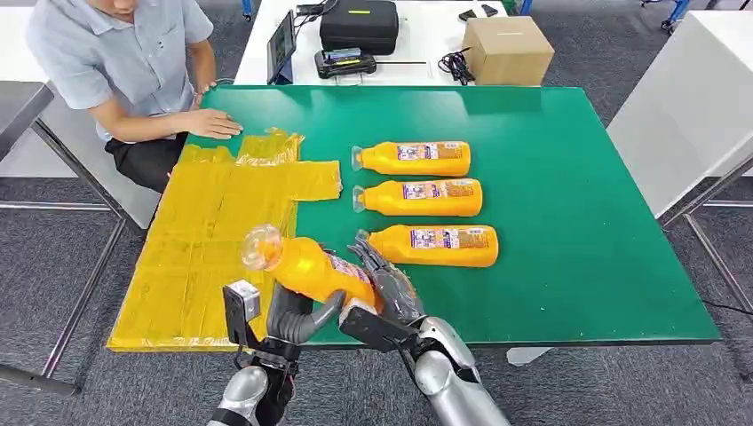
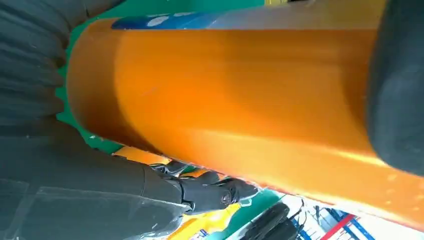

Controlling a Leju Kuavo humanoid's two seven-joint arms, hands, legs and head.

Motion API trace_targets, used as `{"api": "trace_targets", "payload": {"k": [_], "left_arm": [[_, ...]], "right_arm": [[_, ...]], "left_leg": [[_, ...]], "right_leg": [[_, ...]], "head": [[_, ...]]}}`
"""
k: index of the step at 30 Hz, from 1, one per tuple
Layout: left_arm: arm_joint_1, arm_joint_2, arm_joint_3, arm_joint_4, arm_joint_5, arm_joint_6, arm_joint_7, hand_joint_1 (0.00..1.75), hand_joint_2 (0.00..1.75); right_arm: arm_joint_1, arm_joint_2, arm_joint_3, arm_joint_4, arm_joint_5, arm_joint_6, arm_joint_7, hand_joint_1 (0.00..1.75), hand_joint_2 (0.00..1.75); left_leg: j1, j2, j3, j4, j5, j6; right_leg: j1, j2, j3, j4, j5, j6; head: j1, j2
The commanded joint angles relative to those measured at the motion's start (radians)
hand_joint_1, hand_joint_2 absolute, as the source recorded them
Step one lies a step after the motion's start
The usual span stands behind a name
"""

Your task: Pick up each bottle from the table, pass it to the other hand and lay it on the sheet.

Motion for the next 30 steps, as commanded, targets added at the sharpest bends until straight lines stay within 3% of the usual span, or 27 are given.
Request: {"api": "trace_targets", "payload": {"k": [1,2,6,14,18,23,26,30], "left_arm": [[-0.01,-0.009,0.009,0.009,0.002,0.001,0.001,1.75,1.75],[-0.01,-0.009,0.009,0.009,0.002,0.001,0.001,1.75,1.75],[0.016,-0.005,0.048,-0.071,-0.456,0.227,0.034,1.75,1.75],[0.065,-0.011,0.111,-0.271,-0.888,0.322,0.082,1.75,1.75],[0.048,0.028,0.066,-0.282,-1.346,0.419,0.243,1.75,1.75],[0.045,0.028,0.064,-0.279,-1.385,0.42,0.261,1.75,1.75],[0.006,0.067,0.068,-0.246,-1.617,0.438,0.411,1.75,1.75],[-0.033,0.175,-0.017,-0.274,-1.617,0.425,0.552,1.75,1.75]], "right_arm": [[-0.019,-0.007,-0.022,0.029,-0.002,0.007,0.002,0.0,1.75],[-0.019,-0.007,-0.022,0.029,-0.002,0.007,0.002,0.0,1.75],[0.052,-0.017,-0.103,-0.067,0.012,-0.017,0.018,0.0,1.75],[0.116,0.001,-0.194,-0.16,0.043,0.013,0.009,0.0,1.75],[0.113,0.003,-0.189,-0.16,0.042,0.02,0.001,0.0,1.75],[0.111,0.003,-0.19,-0.157,0.041,0.021,0.0,0.0,1.75],[0.095,0.008,-0.201,-0.134,0.025,0.019,-0.019,0.0,1.75],[0.096,0.018,-0.208,-0.128,0.012,0.023,-0.033,0.0,1.75]], "left_leg": [[0.0,0.0,0.002,0.0,-0.001,-0.001],[0.0,0.0,0.002,0.0,-0.001,-0.001],[0.0,-0.001,0.002,0.0,-0.001,-0.001],[0.001,0.001,0.001,0.001,-0.002,-0.002],[0.001,0.0,0.001,0.001,-0.002,-0.002],[0.0,0.0,0.0,0.0,0.0,-0.001],[0.0,0.001,0.003,0.0,-0.001,-0.002],[0.001,0.001,0.003,-0.001,-0.001,-0.003]], "right_leg": [[0.0,0.0,0.002,0.0,-0.001,-0.001],[0.0,0.0,0.002,0.0,-0.001,-0.001],[0.0,-0.001,0.002,0.0,-0.001,-0.001],[0.001,0.0,0.001,0.001,-0.002,-0.002],[0.001,-0.001,0.001,0.001,-0.002,-0.003],[0.0,-0.001,-0.001,0.0,0.0,-0.001],[0.001,0.0,0.002,0.0,-0.001,-0.002],[0.001,0.0,0.003,0.0,-0.001,-0.003]], "head": [[0.0,0.0],[0.0,0.0],[0.0,0.0],[0.0,0.0],[0.0,0.0],[0.0,0.0],[0.0,0.0],[0.0,0.0]]}}
